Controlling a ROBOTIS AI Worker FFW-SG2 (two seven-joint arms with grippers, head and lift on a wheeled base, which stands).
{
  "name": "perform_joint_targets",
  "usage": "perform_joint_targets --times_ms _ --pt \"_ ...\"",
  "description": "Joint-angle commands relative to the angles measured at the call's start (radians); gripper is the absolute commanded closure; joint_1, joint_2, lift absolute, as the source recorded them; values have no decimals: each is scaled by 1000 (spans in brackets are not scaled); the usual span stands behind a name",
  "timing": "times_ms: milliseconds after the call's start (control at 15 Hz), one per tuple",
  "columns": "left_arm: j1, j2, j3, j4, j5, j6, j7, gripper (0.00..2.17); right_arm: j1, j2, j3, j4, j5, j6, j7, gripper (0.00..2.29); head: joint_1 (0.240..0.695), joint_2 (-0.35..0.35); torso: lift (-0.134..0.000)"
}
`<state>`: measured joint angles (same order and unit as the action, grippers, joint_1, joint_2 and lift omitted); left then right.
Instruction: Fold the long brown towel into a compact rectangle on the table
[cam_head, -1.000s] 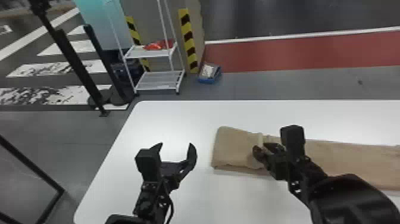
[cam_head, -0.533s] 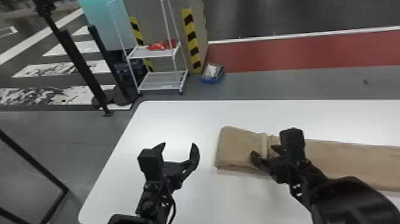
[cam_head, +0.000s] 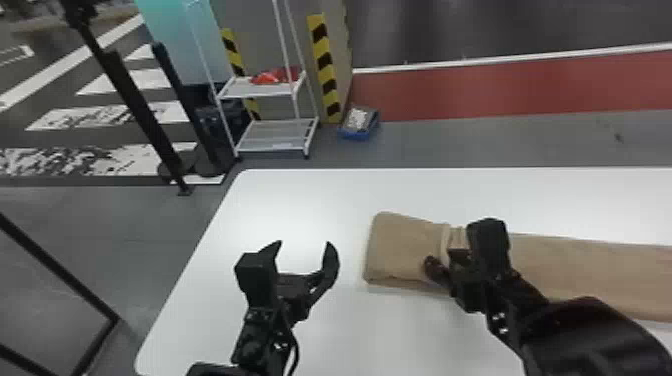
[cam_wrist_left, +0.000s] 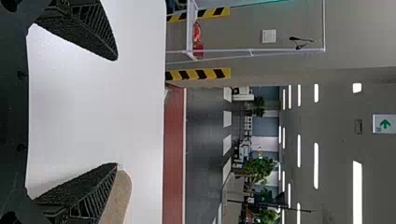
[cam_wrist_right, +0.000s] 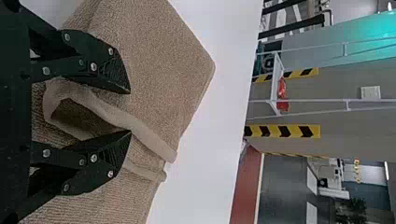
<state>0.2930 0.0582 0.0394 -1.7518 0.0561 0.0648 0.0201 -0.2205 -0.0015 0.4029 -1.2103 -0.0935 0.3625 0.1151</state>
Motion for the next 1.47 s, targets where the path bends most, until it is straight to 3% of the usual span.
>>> perform_joint_targets --times_ms 0,533,600,733,933,1200,1400 --pt "0 0 0 0 2 -4 0 70 0 2 2 0 -3 8 2 745 695 269 -57" --pt "-11 0 -4 14 5 -4 -2 70 30 2 30 -66 11 -4 -18 863 695 282 -57" --pt "-14 0 -4 15 4 -4 -2 70 39 2 28 -86 12 5 -18 1312 695 283 -57" --pt "-20 0 -4 20 2 -4 -5 70 73 2 22 -164 18 23 -18 1484 695 284 -57" --pt "-37 2 -4 44 2 -1 -5 70 145 2 8 -299 72 85 -38 1480 695 289 -57" --pt "-40 -1 -19 52 2 -1 -12 70 124 2 8 -210 121 109 -97 1457 695 276 -57" --pt "-38 -1 -21 52 1 2 -12 70 102 2 17 -183 164 140 -193 1214 695 248 -57"
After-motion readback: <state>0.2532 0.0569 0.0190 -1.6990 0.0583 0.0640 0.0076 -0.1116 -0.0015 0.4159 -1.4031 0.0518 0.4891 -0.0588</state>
